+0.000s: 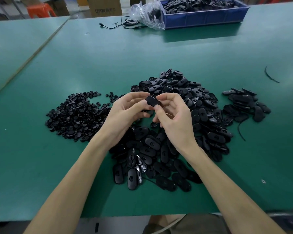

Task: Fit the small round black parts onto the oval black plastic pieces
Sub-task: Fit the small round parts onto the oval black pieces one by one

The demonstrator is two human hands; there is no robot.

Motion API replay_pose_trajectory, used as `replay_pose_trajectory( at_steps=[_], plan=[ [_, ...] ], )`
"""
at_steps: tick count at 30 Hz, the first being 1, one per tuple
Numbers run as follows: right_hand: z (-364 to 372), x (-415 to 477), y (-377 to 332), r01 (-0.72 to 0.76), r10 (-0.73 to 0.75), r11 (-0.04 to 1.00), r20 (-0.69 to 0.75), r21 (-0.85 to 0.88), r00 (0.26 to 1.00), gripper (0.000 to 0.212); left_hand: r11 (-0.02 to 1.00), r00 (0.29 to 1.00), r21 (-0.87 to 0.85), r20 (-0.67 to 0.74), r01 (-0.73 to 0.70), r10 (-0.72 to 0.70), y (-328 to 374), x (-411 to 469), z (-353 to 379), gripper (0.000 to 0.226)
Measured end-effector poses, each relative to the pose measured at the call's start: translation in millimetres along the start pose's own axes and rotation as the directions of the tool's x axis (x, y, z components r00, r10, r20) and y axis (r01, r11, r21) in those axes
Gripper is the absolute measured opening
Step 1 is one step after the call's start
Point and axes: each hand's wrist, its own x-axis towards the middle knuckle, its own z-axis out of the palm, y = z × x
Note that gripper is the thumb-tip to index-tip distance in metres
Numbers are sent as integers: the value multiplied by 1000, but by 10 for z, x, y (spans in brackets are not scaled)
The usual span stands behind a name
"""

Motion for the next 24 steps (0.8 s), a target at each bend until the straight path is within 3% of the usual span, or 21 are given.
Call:
replay_pose_trajectory(
  at_steps=[5,11,16,20,24],
  plan=[
    [-7,-2,-24,6,-6,1000,4,8,1000,23,997,998,70,55,-39,35,-24,-4,32,19],
    [1,-13,-59,1,-1,998,-1,-64,1000,23,992,998,106,3,-67,68,-11,-17,23,13],
    [1,-17,-81,58,-62,990,-24,-131,998,19,954,992,277,82,-116,97,21,-23,30,13],
    [3,-5,-77,55,-62,980,-33,-194,998,18,909,983,399,178,-119,51,17,-39,86,10],
    [0,-3,-83,57,-65,980,-37,-191,997,16,920,991,384,132,-78,29,4,-20,78,9]
  ],
)
